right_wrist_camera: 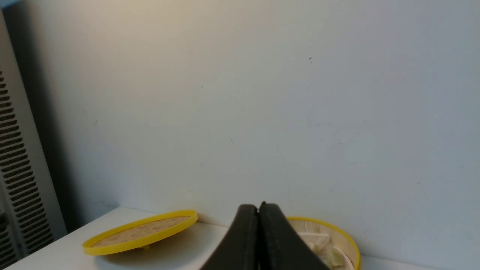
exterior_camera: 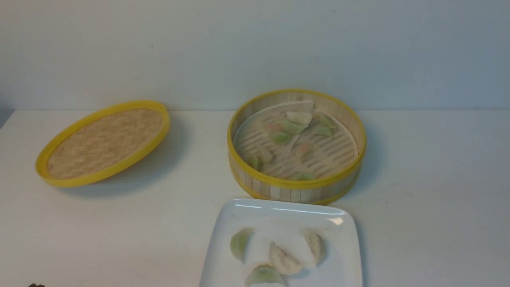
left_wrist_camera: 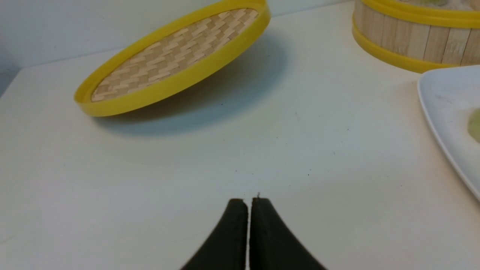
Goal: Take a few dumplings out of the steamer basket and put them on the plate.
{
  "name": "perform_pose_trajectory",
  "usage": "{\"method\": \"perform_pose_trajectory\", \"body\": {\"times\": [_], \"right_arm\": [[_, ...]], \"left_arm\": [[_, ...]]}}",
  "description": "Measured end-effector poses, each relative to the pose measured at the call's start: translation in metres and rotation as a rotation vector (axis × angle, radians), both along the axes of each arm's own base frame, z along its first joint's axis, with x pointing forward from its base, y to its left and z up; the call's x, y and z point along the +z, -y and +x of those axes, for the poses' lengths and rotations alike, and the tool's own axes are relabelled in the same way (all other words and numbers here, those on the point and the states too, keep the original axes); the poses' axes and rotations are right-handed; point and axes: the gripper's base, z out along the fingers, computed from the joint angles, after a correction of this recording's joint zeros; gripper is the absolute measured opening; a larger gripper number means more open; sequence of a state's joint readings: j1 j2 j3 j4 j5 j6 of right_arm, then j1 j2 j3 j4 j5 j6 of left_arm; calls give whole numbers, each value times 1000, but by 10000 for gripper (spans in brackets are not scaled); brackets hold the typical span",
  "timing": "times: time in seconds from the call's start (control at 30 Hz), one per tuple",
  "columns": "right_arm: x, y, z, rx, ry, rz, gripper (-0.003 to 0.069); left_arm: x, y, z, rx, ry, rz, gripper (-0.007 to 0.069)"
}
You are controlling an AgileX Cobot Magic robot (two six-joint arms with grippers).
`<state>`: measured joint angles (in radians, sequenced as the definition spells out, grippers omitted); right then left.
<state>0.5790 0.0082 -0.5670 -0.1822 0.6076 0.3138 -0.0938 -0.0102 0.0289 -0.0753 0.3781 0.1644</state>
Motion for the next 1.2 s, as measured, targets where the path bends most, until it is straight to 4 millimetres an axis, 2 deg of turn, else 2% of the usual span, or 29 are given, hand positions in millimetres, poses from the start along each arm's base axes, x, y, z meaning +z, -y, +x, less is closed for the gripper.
{"method": "perform_pose_trajectory", "body": {"times": [0.27,0.4,0.6,0.8,0.9,1.03,1.07,1.1,1.2], "right_arm": [[-2,-7,2,48,58,10,-14],[-9,-14,7,68,123,-9,-14],[-17,-17,11,72,117,-25,-14],[-22,-14,9,-55,94,-35,-14],[-37,-15,17,-206,39,-64,-14],[-69,-14,31,-352,-65,-100,-14],[-91,-13,39,-412,-133,-117,-14],[-94,-13,40,-418,-142,-119,-14],[-142,-10,51,-483,-270,-146,-14]], "left_arm": [[0,0,0,0,0,0,-6],[0,0,0,0,-1,0,-6],[0,0,0,0,-1,0,-6],[0,0,0,0,-1,0,-6],[0,0,0,0,-1,0,-6],[0,0,0,0,-1,0,-6],[0,0,0,0,-1,0,-6],[0,0,0,0,-1,0,-6],[0,0,0,0,-1,0,-6]]}}
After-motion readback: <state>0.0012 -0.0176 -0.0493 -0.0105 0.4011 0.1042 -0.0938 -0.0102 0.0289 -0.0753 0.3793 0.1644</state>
